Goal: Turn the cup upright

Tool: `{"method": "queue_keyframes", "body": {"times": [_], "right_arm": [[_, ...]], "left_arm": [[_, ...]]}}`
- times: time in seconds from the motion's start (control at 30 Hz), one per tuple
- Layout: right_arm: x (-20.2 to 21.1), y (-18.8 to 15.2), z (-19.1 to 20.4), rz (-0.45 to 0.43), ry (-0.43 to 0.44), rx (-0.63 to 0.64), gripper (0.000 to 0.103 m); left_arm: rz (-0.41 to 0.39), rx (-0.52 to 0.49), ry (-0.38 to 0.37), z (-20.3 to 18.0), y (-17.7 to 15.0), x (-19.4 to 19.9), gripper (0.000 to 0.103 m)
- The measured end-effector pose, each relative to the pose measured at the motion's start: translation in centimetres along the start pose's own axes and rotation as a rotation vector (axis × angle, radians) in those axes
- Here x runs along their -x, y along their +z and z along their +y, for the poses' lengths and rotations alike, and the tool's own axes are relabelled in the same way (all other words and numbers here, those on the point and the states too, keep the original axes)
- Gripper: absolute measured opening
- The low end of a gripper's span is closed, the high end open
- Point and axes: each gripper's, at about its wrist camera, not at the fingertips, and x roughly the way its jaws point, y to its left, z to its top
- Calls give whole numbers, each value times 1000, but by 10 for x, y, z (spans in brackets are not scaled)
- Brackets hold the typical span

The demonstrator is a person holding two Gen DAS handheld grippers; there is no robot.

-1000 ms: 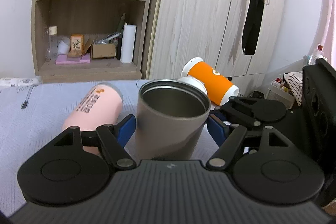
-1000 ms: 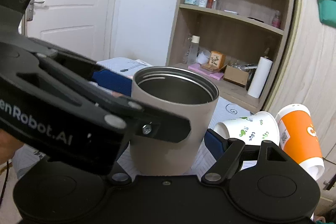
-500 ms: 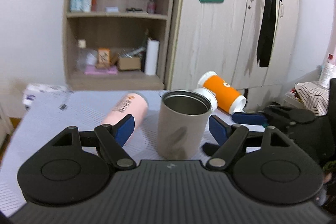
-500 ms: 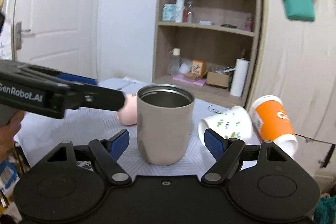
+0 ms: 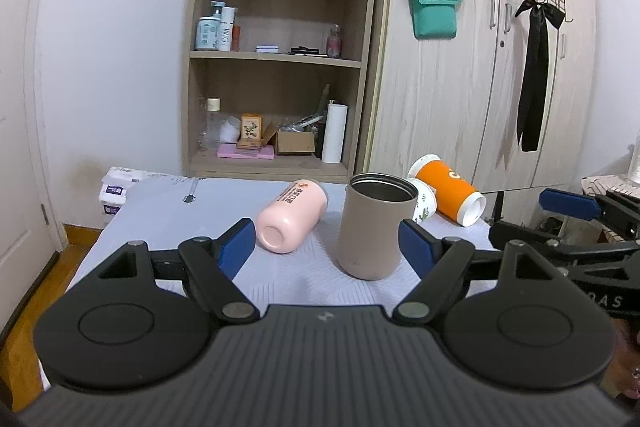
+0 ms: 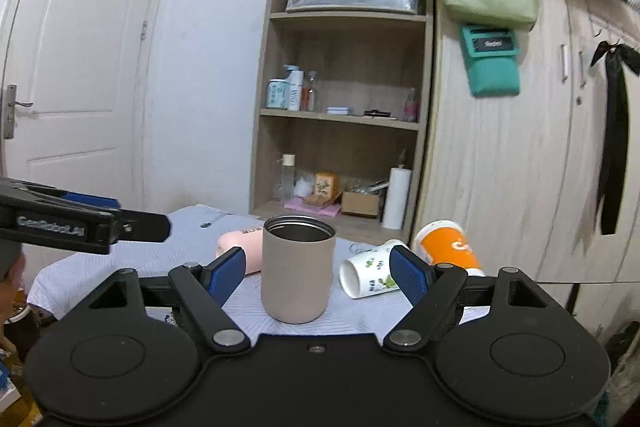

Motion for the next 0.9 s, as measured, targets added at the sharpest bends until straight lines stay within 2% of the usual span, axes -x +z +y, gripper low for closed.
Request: {"method": "queue_keyframes", "body": {"times": [0.13, 0.23, 0.43, 0.57, 0.83, 0.9], "right_arm": [[5, 2, 1, -3, -8, -49, 84], [9, 0, 5, -20, -41, -38, 86], [12, -3, 4, -11, -82, -34, 86], [15, -5, 1, -3, -106, -40, 88], [16, -6, 2, 8, -107, -48, 103], [16, -7, 4, -4, -118, -46, 103]], "left_arm": [[-23, -5, -2, -1, 2, 13, 78], [-50, -30, 24, -6, 0, 22, 87], [-86, -45, 48, -9, 1, 35, 90], [-74, -43, 67, -8, 1, 34, 94], [-33, -42, 101, -3, -5, 24, 102], [-27, -26, 110, 0, -5, 23, 103]]}}
